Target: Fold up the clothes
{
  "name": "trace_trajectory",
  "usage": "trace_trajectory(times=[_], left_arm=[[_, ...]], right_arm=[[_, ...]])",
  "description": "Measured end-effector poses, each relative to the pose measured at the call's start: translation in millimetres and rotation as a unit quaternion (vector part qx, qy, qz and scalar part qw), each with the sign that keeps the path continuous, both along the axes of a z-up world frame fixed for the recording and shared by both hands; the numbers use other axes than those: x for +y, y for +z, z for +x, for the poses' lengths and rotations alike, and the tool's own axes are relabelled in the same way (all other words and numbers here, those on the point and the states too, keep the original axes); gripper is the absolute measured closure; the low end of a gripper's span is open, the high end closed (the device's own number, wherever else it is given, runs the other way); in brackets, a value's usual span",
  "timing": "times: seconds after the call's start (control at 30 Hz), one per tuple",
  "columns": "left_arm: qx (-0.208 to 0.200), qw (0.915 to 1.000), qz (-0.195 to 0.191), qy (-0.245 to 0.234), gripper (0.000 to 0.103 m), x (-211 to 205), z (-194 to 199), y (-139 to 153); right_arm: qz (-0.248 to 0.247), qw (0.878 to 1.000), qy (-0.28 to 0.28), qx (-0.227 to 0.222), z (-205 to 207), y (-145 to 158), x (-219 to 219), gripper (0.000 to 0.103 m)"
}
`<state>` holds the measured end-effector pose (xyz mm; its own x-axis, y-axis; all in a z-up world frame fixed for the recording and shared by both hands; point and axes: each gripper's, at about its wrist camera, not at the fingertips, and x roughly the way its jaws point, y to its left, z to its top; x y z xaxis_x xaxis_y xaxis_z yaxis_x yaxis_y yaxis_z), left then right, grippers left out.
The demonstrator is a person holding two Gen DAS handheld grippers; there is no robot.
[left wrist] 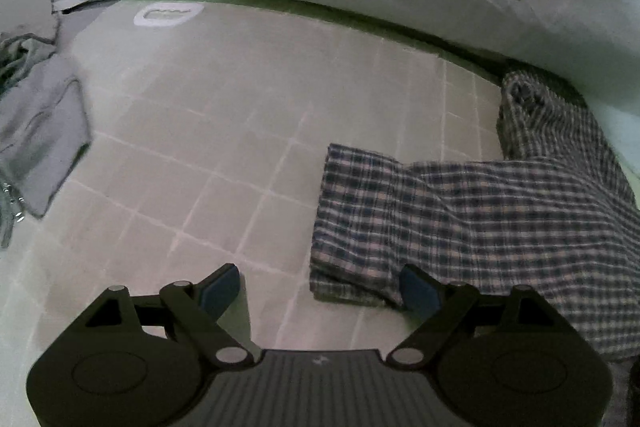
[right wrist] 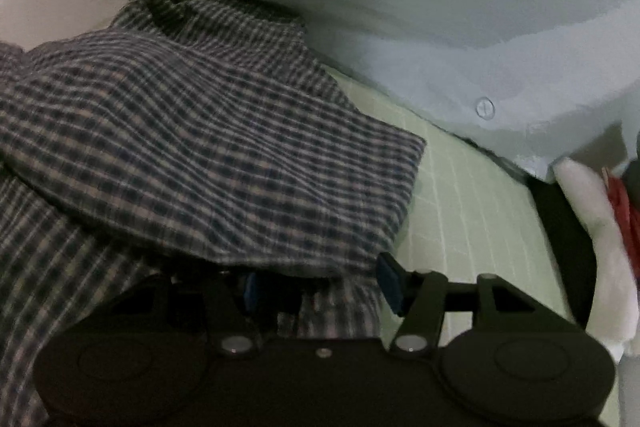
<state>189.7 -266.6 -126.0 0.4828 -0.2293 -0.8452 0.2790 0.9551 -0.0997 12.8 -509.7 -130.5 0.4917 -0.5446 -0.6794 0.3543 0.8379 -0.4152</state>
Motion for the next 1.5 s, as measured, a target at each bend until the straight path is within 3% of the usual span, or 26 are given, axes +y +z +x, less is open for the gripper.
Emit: trace_trajectory(times=[0.13,0.17,0.2,0.27,0.3,0.37,0.5,0.63,0.73,0.77,0.83,0.9,1.03,1.13,1.3,1.5], left_arm=[[-0.016,0.9998,-0.015,-0.002,0.016,-3.7,0.7,-1.5],[-0.02,0.9996,-0.02,-0.004,0.025,-4.3,0.9,-1.1],[-0.024,0.9993,-0.026,-0.011,0.035,-4.8,1.4,0.0],[-0.026,0.9985,-0.042,-0.024,0.089,-5.4,3.4,1.8],[-0.021,0.998,-0.054,-0.025,0.098,-4.8,6.7,2.6],[-0.024,0.9965,-0.078,-0.015,0.099,-0.9,11.7,8.4],[-0.079,0.9909,-0.109,0.001,0.1,10.6,9.0,42.6],[-0.144,0.98,-0.135,0.026,0.1,31.0,0.2,92.3],[-0.173,0.9738,-0.138,0.052,0.1,51.8,-8.0,109.0],[-0.172,0.9745,-0.129,0.064,0.1,58.0,-9.1,105.7],[-0.164,0.9764,-0.109,0.09,0.1,70.7,-10.1,95.3],[-0.129,0.9803,-0.089,0.12,0.1,84.0,-6.8,72.3],[-0.071,0.9831,-0.07,0.154,0.099,105.2,-4.1,38.7],[-0.054,0.9846,-0.064,0.153,0.095,109.1,-6.5,27.9],[-0.041,0.9872,-0.056,0.144,0.092,106.4,-6.1,18.6],[-0.037,0.9876,-0.046,0.146,0.092,105.8,-2.3,12.0]], right_arm=[[-0.02,1.0,0.004,-0.018,5.5,6.6,0.7,0.051],[-0.022,0.999,-0.001,-0.027,6.4,9.7,-0.5,0.054],[-0.023,0.999,-0.007,-0.039,7.2,13.5,-2.7,0.06],[-0.028,0.998,-0.014,-0.054,9.8,21.3,-6.8,0.069],[-0.03,0.997,-0.017,-0.062,11.1,25.2,-8.9,0.079],[-0.03,0.996,-0.018,-0.083,10.0,36.2,-7.4,0.081],[-0.03,0.992,-0.019,-0.123,7.8,58.2,-4.5,0.086],[-0.034,0.985,-0.004,-0.167,5.2,80.4,12.1,0.086],[-0.025,0.983,0.018,-0.18,8.3,86.6,26.3,0.084],[-0.015,0.985,0.034,-0.169,12.6,82.4,30.6,0.078],[0.027,0.989,0.061,-0.135,21.4,69.4,34.0,0.049],[0.093,0.987,0.073,-0.111,26.0,56.0,31.6,0.046],[0.226,0.966,0.027,-0.126,12.7,44.9,7.6,0.036],[0.268,0.951,0.0,-0.156,-3.0,50.6,-12.1,0.025],[0.333,0.917,-0.043,-0.215,-21.9,56.8,-47.3,0.023],[0.37,0.882,-0.114,-0.267,-27.7,52.6,-79.4,0.023]])
